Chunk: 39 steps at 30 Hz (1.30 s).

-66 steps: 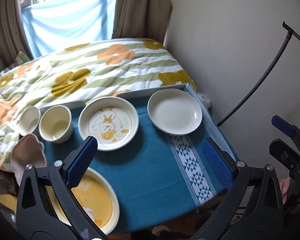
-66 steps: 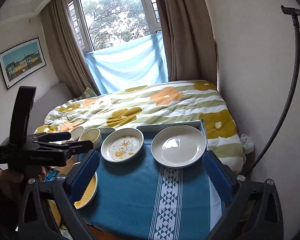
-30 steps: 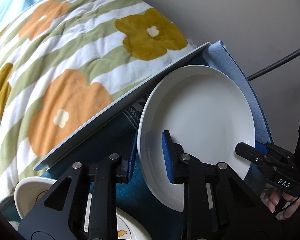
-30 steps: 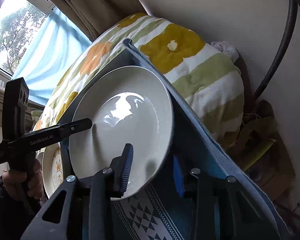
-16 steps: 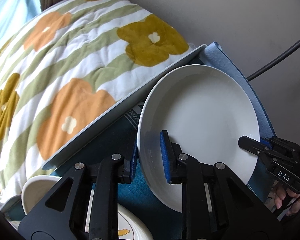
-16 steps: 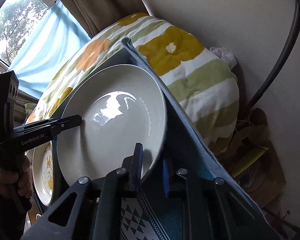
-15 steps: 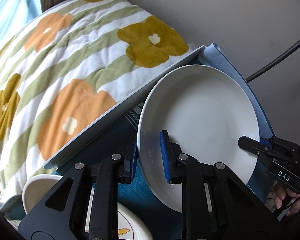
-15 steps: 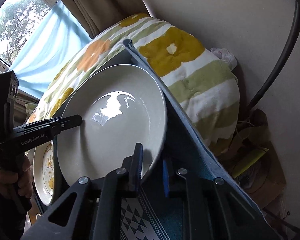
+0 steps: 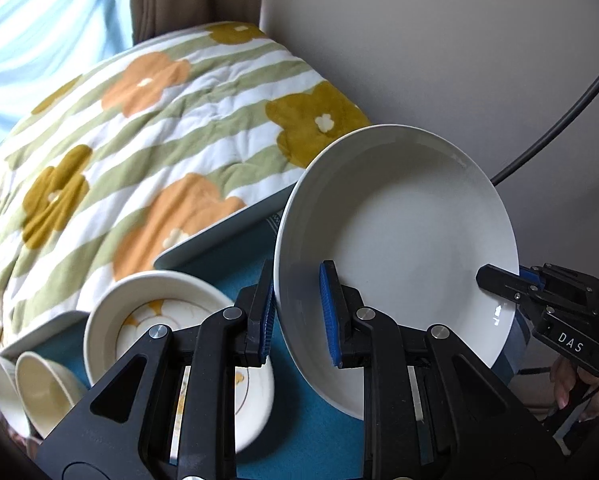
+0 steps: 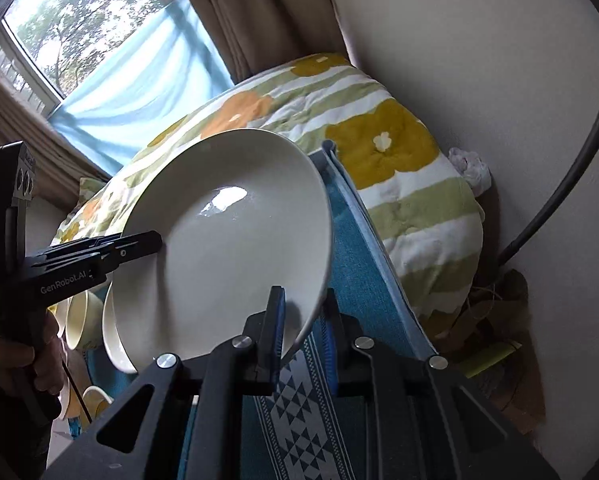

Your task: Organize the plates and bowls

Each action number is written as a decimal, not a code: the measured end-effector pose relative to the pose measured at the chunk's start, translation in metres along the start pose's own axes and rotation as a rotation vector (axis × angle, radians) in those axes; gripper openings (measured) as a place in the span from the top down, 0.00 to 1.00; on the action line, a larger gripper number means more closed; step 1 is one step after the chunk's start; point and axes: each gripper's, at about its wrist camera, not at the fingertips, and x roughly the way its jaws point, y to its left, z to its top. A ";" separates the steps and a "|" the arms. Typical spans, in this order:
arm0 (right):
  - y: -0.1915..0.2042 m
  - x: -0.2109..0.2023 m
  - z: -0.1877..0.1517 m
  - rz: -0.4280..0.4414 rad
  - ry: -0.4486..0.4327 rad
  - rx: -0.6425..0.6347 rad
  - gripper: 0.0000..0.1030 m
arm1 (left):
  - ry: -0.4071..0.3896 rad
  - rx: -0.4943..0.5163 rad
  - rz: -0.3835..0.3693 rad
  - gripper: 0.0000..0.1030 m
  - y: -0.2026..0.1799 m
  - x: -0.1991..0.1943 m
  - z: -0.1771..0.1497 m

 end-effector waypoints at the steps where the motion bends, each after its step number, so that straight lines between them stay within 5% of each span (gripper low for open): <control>1: 0.005 -0.006 0.000 0.012 0.001 -0.022 0.84 | -0.013 -0.015 0.013 0.82 0.000 -0.012 -0.006; 10: 0.061 -0.041 -0.020 0.151 0.064 -0.254 0.84 | -0.105 -0.230 0.134 0.82 0.014 -0.112 -0.097; 18: 0.120 -0.028 -0.070 0.275 0.156 -0.437 0.84 | -0.082 -0.438 0.251 0.82 0.043 -0.158 -0.214; 29: 0.172 0.018 -0.139 0.292 0.273 -0.522 0.84 | 0.029 -0.567 0.246 0.82 0.096 -0.139 -0.311; 39: 0.190 0.040 -0.167 0.217 0.303 -0.537 0.84 | 0.095 -0.546 0.228 0.82 0.119 -0.107 -0.334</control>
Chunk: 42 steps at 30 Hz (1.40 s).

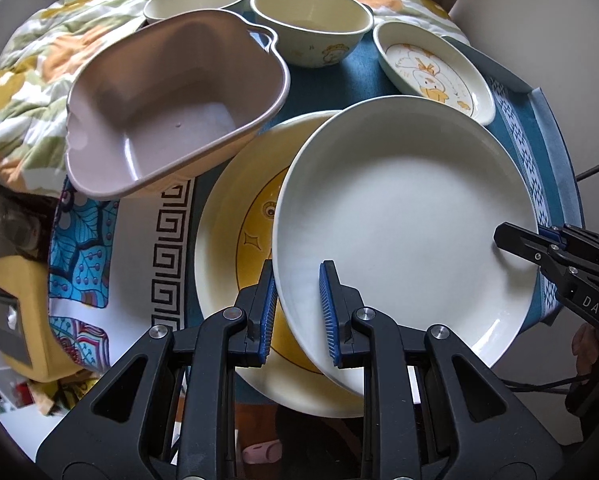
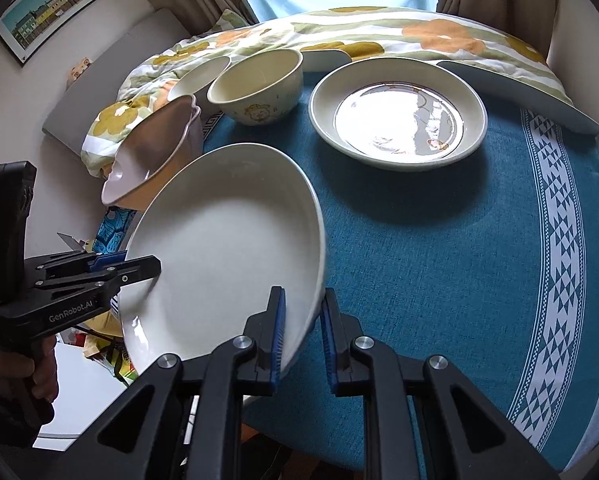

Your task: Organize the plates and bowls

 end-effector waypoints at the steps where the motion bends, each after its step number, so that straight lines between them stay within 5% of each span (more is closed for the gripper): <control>1: -0.001 0.002 0.002 -0.001 0.003 0.008 0.84 | 0.001 0.006 0.001 0.82 0.000 0.001 0.000; 17: 0.014 0.013 0.001 -0.064 0.023 -0.036 0.84 | 0.019 0.078 0.078 0.82 -0.003 0.012 0.003; 24: 0.021 0.017 0.001 -0.099 0.025 -0.082 0.84 | -0.005 0.123 0.158 0.82 -0.017 0.011 -0.001; 28: 0.024 0.021 0.000 -0.104 0.028 -0.089 0.84 | -0.021 0.184 0.264 0.82 -0.027 0.012 -0.005; 42: 0.034 0.023 -0.001 -0.164 0.020 -0.137 0.84 | -0.059 0.258 0.376 0.82 -0.042 0.006 -0.012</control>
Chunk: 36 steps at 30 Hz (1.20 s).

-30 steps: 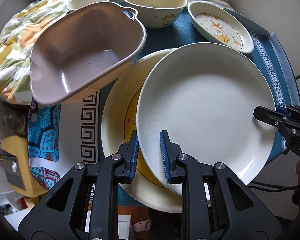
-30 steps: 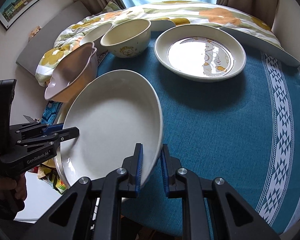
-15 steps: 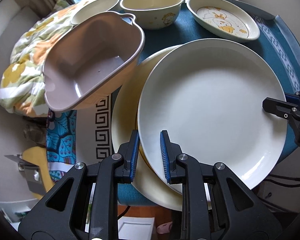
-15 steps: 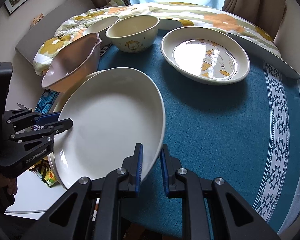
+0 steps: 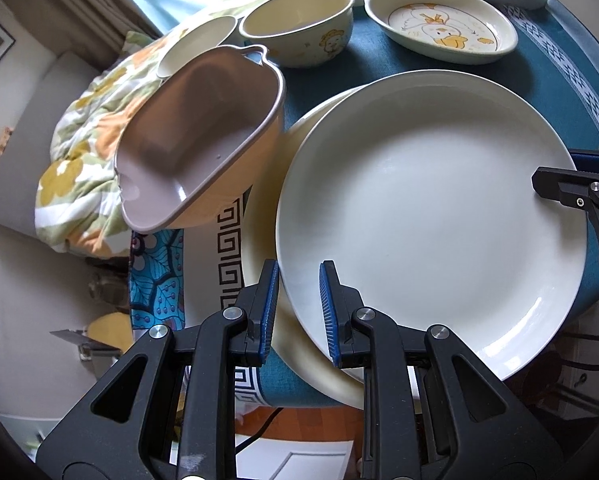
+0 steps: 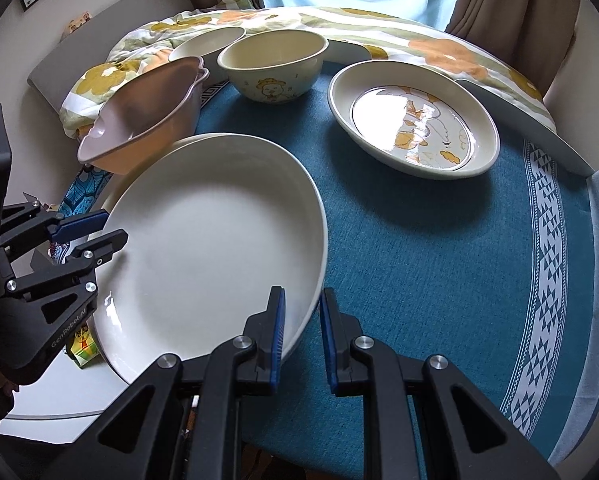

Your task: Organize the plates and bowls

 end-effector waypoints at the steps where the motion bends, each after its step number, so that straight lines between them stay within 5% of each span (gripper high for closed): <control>1: 0.000 0.000 0.000 -0.003 0.001 0.000 0.84 | 0.000 0.001 0.004 0.82 0.000 0.000 0.000; 15: 0.005 0.001 0.001 -0.031 0.003 -0.001 0.84 | -0.024 0.022 0.063 0.82 0.001 -0.007 -0.005; 26: 0.001 0.000 0.001 -0.013 0.005 0.024 0.84 | -0.016 -0.021 -0.009 0.82 0.011 -0.010 -0.003; 34: -0.010 -0.053 0.013 0.027 -0.123 0.083 0.84 | -0.174 -0.144 -0.083 0.82 0.037 -0.076 0.018; 35: -0.013 -0.062 0.014 0.023 -0.151 0.088 0.75 | -0.196 -0.159 -0.096 0.80 0.042 -0.084 0.022; 36: -0.016 -0.071 0.014 0.020 -0.178 0.096 0.50 | -0.215 -0.171 -0.113 0.70 0.045 -0.091 0.027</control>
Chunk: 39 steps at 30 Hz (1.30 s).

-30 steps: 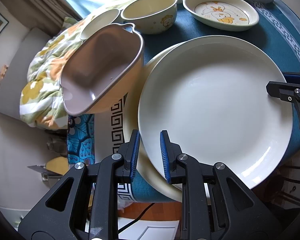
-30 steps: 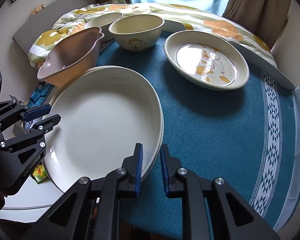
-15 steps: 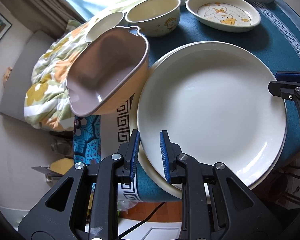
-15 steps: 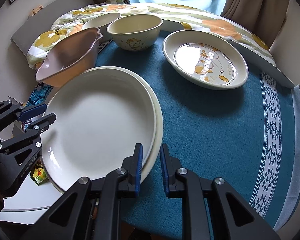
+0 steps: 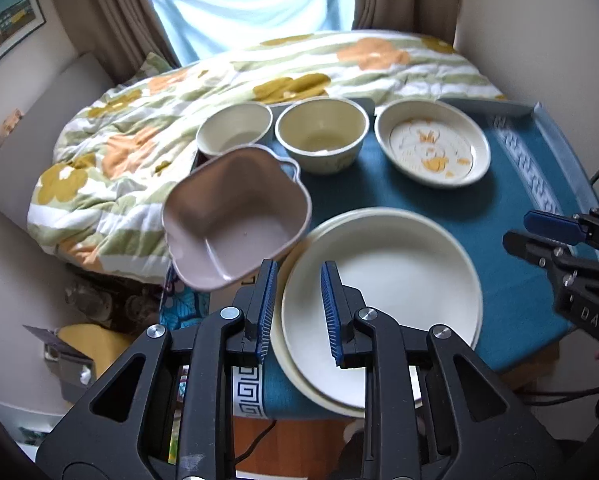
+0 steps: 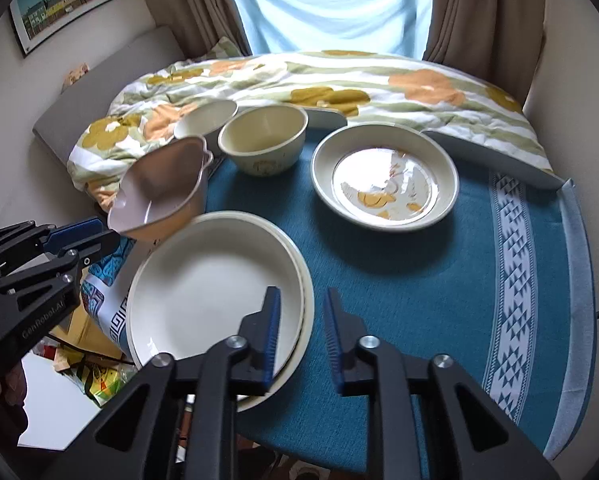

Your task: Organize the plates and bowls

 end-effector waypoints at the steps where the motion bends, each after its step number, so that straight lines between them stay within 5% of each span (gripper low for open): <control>1: -0.004 -0.008 0.002 0.001 -0.026 0.011 0.35 | -0.014 -0.010 -0.018 0.58 0.001 -0.005 0.006; 2: -0.008 -0.017 0.003 0.004 -0.053 0.026 0.12 | -0.034 -0.020 -0.029 0.17 0.003 -0.009 0.011; 3: -0.011 -0.025 0.004 0.008 -0.085 0.042 0.09 | -0.076 -0.032 -0.030 0.01 0.005 -0.015 0.016; 5: -0.018 -0.040 0.005 -0.008 -0.148 0.063 0.09 | -0.149 -0.035 -0.031 0.00 0.005 -0.027 0.022; 13: -0.064 -0.089 0.023 -0.050 -0.282 0.134 0.09 | -0.074 -0.068 -0.195 0.00 -0.007 -0.012 0.061; 15: -0.080 -0.096 0.036 -0.071 -0.299 0.135 0.01 | -0.053 -0.097 -0.216 0.00 -0.013 -0.005 0.066; 19: -0.109 -0.096 0.063 -0.033 -0.305 0.078 0.01 | -0.027 -0.144 -0.228 0.01 -0.027 0.007 0.074; 24: -0.153 -0.047 0.097 0.056 -0.120 0.117 0.01 | 0.015 -0.239 -0.183 0.00 -0.043 0.029 0.085; 31: -0.191 0.059 0.114 0.182 0.118 0.010 0.01 | 0.136 -0.414 -0.165 0.04 -0.059 0.101 0.092; 35: -0.193 0.097 0.115 0.241 0.172 -0.083 0.01 | 0.194 -0.446 -0.155 0.20 -0.074 0.140 0.092; 39: -0.191 0.126 0.118 0.301 0.200 -0.155 0.21 | 0.244 -0.466 -0.147 0.44 -0.086 0.172 0.087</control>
